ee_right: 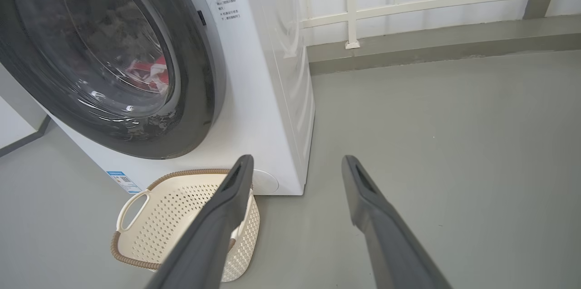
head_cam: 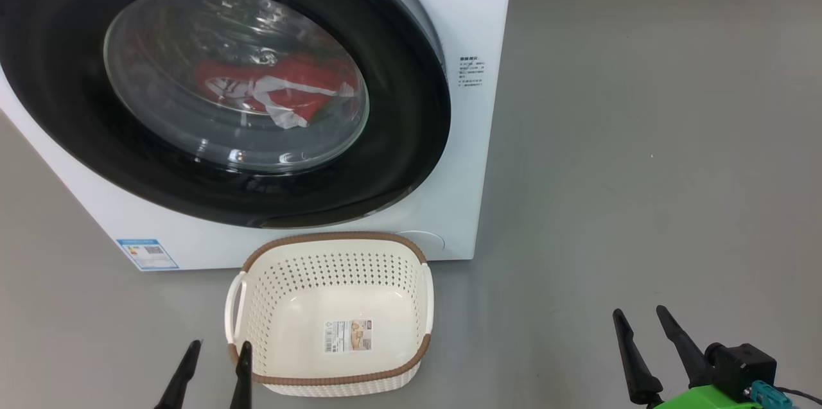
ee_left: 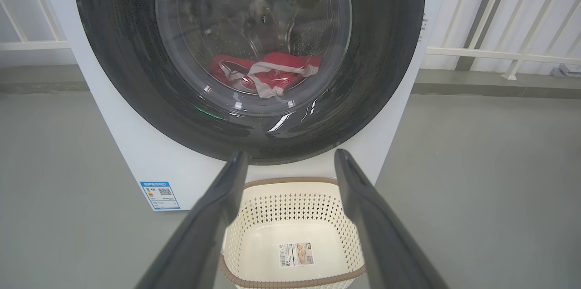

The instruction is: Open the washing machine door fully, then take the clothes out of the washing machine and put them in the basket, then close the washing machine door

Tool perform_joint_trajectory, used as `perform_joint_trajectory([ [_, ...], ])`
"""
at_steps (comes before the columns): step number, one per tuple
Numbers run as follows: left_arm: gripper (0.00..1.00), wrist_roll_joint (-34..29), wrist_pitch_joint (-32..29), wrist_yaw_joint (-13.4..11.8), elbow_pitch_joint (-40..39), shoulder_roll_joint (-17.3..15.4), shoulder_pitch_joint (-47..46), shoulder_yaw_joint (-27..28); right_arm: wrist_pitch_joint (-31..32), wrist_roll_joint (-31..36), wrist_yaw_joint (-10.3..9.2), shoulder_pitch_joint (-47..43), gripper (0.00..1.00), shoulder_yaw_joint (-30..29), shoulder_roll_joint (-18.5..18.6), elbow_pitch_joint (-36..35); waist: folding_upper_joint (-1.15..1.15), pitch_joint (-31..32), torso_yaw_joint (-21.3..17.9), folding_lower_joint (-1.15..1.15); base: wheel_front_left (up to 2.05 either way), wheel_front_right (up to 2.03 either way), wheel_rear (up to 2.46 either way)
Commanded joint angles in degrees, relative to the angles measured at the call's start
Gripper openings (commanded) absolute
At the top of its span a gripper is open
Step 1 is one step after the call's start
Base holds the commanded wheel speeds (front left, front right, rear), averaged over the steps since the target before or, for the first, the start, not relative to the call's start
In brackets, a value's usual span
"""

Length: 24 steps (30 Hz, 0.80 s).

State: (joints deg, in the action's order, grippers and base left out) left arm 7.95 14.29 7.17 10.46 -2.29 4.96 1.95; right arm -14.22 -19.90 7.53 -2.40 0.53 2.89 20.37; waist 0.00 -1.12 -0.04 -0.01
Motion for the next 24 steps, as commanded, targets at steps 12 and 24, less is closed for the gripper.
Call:
perform_joint_trajectory([
  [12,1.00,0.42,0.71,0.31,-0.86,-0.59,-1.09,1.30,-0.78,0.78,-0.04,0.78,1.00,1.47,0.05,-2.26,0.00,-0.54,-0.28,0.01,0.00,0.00,0.00],
  [24,1.00,1.01,0.71,0.31,-1.11,-0.59,-2.35,0.37,-0.78,-13.59,-0.04,5.34,0.00,4.15,-0.01,-4.65,0.00,-2.32,0.58,0.01,0.00,0.00,0.00],
])
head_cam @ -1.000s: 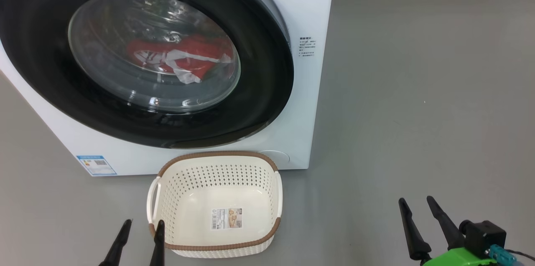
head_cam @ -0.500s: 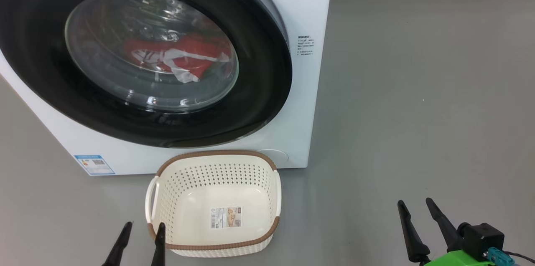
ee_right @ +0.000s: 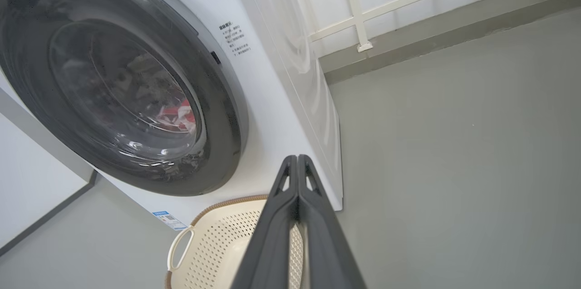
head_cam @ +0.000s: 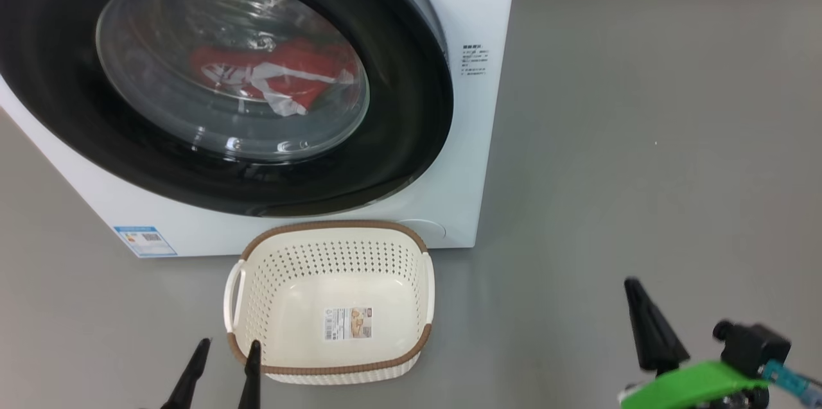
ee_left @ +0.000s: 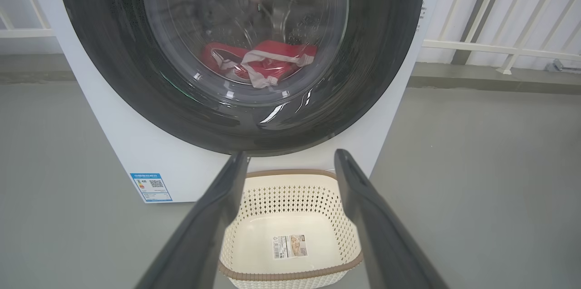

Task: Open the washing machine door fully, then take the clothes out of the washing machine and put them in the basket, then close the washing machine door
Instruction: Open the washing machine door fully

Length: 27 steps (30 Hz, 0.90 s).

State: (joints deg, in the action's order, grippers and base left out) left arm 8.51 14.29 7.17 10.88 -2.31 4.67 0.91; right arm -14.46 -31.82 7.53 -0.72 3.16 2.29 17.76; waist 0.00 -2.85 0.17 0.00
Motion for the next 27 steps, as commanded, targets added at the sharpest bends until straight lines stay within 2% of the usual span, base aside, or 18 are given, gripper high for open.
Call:
perform_joint_trajectory([
  [1,1.00,0.53,0.71,0.31,-1.54,-0.57,-2.33,1.24,-0.54,-3.68,-0.04,4.67,0.00,1.54,0.60,-2.34,0.00,-0.94,0.51,0.00,0.00,0.00,0.00],
  [2,1.00,0.53,0.71,0.31,-1.54,-0.57,-2.33,1.24,-0.54,-3.68,-0.04,4.67,0.00,1.54,0.60,-2.34,0.00,-0.94,0.51,0.00,0.00,0.00,0.00],
  [10,1.00,1.49,0.71,0.32,-1.34,-0.57,-4.75,-0.62,-0.54,-17.76,-0.04,15.39,0.00,3.32,0.59,-4.16,0.00,-4.19,2.41,0.00,0.00,0.00,0.00],
  [21,1.00,2.82,0.71,0.32,-0.73,-0.57,-8.71,-3.27,-0.54,-35.50,-0.04,29.34,0.00,6.23,0.69,-3.28,0.00,-10.29,6.87,0.00,0.00,0.00,0.00],
  [27,1.00,3.94,0.71,0.32,-0.30,-0.57,-11.21,-4.77,0.10,-44.46,-0.04,35.72,0.00,9.97,4.78,-1.78,0.00,-13.71,9.33,0.00,0.00,0.00,0.00],
])
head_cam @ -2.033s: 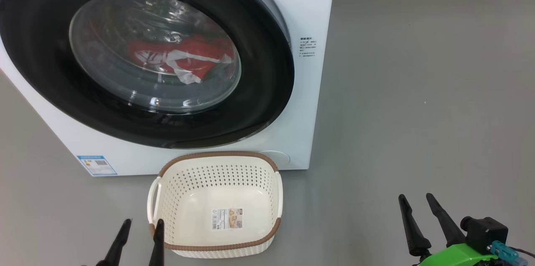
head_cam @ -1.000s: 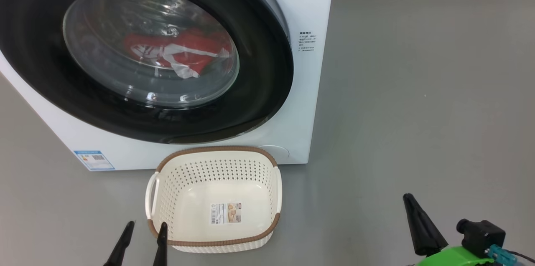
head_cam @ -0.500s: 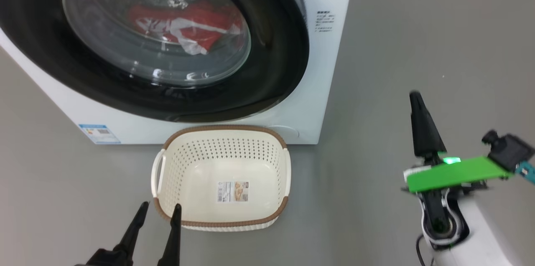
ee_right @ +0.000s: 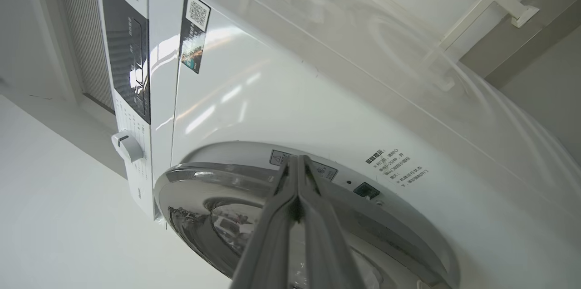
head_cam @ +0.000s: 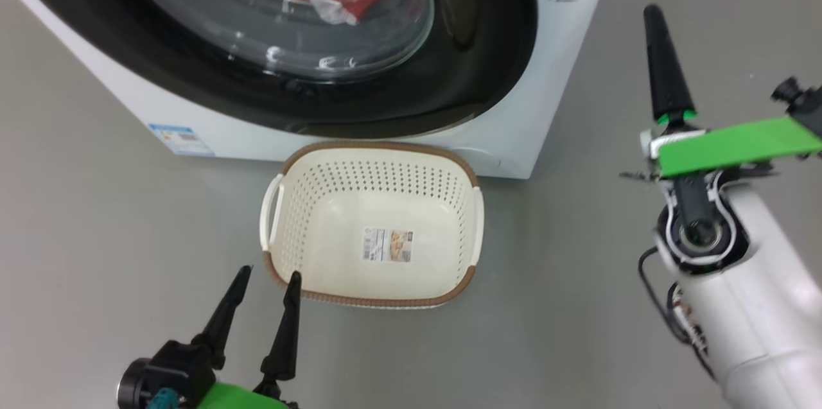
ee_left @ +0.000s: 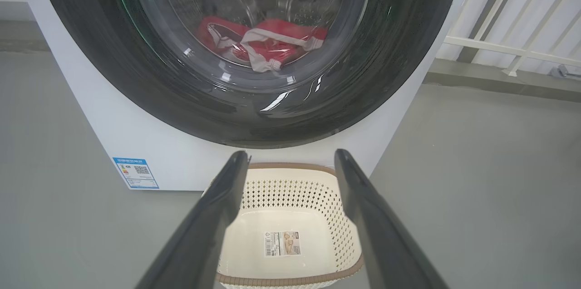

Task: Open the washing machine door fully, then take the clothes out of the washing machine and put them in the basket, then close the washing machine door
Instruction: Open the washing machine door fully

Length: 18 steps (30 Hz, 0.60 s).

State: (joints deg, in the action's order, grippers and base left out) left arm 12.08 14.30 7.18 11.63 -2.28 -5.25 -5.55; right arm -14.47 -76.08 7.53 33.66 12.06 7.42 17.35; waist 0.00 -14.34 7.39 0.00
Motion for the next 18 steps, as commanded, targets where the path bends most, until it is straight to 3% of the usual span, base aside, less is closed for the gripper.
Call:
perform_joint_trajectory([
  [1,1.00,0.55,0.70,0.31,-0.96,-0.60,-1.64,1.47,0.52,-1.21,-0.04,2.25,0.00,1.68,0.60,-1.20,0.00,-2.69,2.42,0.00,0.00,0.00,0.00],
  [10,1.00,1.49,0.70,0.31,-0.13,-0.60,-4.27,0.02,7.27,-10.80,-0.04,8.42,0.00,4.17,5.74,-0.95,0.00,-5.75,3.87,0.00,0.00,0.00,0.00],
  [18,1.00,1.91,0.70,0.31,0.30,-0.60,-6.12,-1.20,15.72,-17.28,-0.04,12.43,0.00,2.62,7.42,0.74,0.00,-7.55,4.64,0.00,0.00,0.00,0.00],
])
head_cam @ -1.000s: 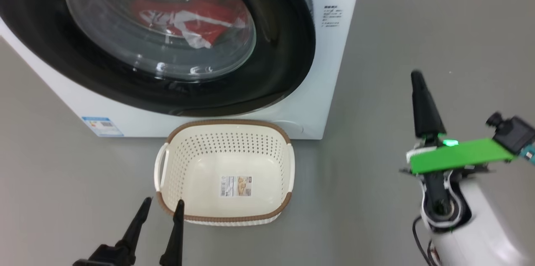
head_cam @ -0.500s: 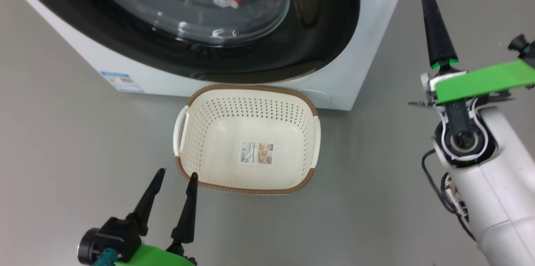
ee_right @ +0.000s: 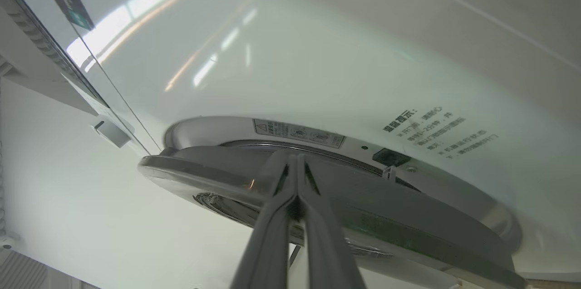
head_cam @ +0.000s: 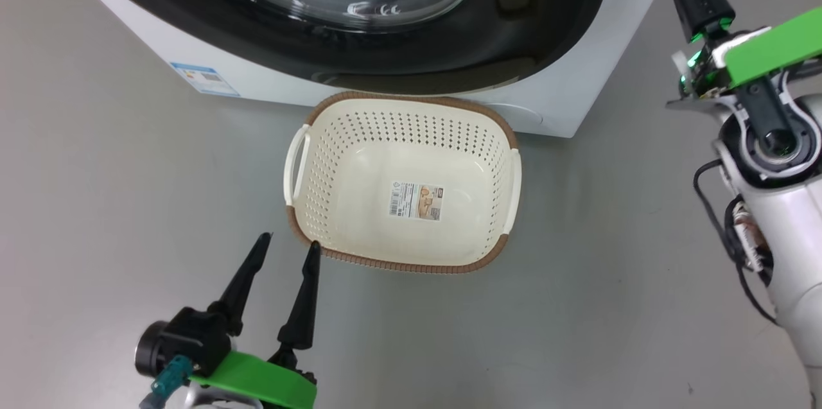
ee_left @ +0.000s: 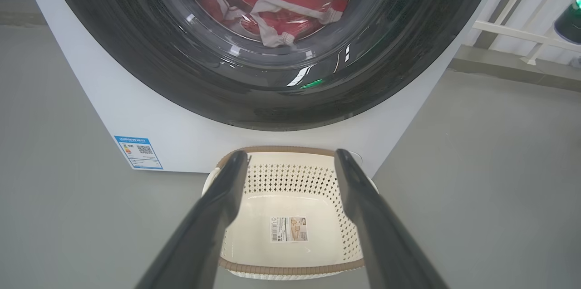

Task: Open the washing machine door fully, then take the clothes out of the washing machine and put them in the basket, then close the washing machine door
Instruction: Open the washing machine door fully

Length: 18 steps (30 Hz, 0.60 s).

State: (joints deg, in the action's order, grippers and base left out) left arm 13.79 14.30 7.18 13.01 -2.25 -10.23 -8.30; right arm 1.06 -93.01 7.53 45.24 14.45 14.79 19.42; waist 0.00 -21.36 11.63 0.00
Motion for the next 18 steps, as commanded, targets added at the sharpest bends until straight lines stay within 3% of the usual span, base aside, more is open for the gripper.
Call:
perform_joint_trajectory([
  [1,1.00,0.25,0.70,0.31,-1.03,-0.63,-1.37,1.32,1.22,-0.77,-0.04,1.35,0.00,-0.03,0.27,-0.73,0.00,-0.80,0.55,0.00,0.00,0.00,0.00],
  [8,1.00,0.70,0.70,0.31,-0.68,-0.63,-2.70,-0.16,10.49,-2.13,-0.04,6.24,0.00,0.42,1.18,4.07,0.00,-2.83,1.47,0.00,0.00,0.00,0.00],
  [18,1.00,1.40,0.70,0.31,-0.58,-0.63,-3.98,-1.12,17.50,-2.36,-0.04,10.39,0.00,0.50,1.14,7.26,0.00,-4.72,2.29,0.00,0.00,0.00,0.00],
])
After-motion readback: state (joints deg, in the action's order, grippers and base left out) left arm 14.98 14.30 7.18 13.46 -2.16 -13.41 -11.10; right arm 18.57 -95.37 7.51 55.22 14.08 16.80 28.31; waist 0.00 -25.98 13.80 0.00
